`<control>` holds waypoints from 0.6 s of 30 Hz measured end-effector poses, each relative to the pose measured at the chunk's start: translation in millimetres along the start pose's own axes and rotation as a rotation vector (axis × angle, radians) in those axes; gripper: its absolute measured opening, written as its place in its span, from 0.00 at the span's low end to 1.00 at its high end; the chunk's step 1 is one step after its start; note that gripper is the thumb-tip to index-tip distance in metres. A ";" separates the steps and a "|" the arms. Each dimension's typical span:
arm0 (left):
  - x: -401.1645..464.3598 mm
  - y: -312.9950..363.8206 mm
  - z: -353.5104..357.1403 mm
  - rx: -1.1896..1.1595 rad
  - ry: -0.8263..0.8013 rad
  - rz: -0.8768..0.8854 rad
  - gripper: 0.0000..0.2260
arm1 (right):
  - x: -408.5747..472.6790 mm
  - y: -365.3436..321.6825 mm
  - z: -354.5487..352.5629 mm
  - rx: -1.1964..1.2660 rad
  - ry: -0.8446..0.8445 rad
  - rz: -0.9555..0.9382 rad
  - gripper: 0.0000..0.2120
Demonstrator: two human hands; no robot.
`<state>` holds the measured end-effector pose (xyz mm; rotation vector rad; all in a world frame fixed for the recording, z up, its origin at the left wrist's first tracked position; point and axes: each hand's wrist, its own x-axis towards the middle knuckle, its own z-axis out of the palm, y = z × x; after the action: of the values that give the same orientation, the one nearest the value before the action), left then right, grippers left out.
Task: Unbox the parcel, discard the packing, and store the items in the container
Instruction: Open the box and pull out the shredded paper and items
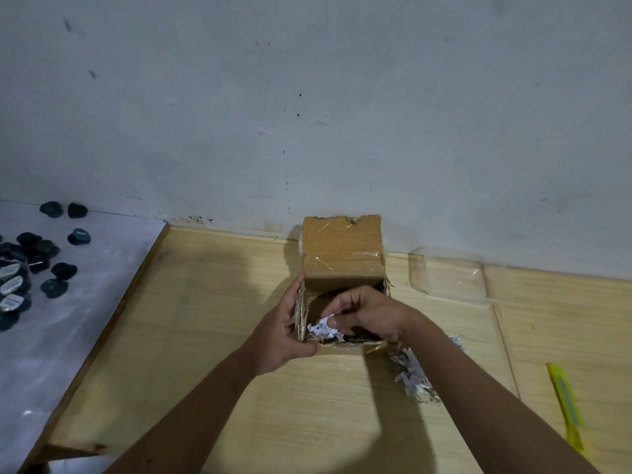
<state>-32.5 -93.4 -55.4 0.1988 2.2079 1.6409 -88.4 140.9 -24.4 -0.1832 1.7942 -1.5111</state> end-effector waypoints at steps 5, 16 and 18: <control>4.2 5.2 -1.5 0.059 0.005 -0.005 0.56 | -32.8 -1.9 -15.2 0.066 0.094 -0.035 0.07; 15.7 1.0 -2.9 0.037 0.109 0.016 0.53 | -145.9 43.0 -70.6 0.182 0.439 -0.118 0.08; 16.7 0.1 0.7 0.034 0.125 0.015 0.52 | -160.9 58.8 -77.8 0.086 0.518 -0.098 0.07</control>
<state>-47.6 -87.2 -59.1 0.1248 2.3323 1.6665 -4.6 308.0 -3.3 0.1843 2.1335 -1.8201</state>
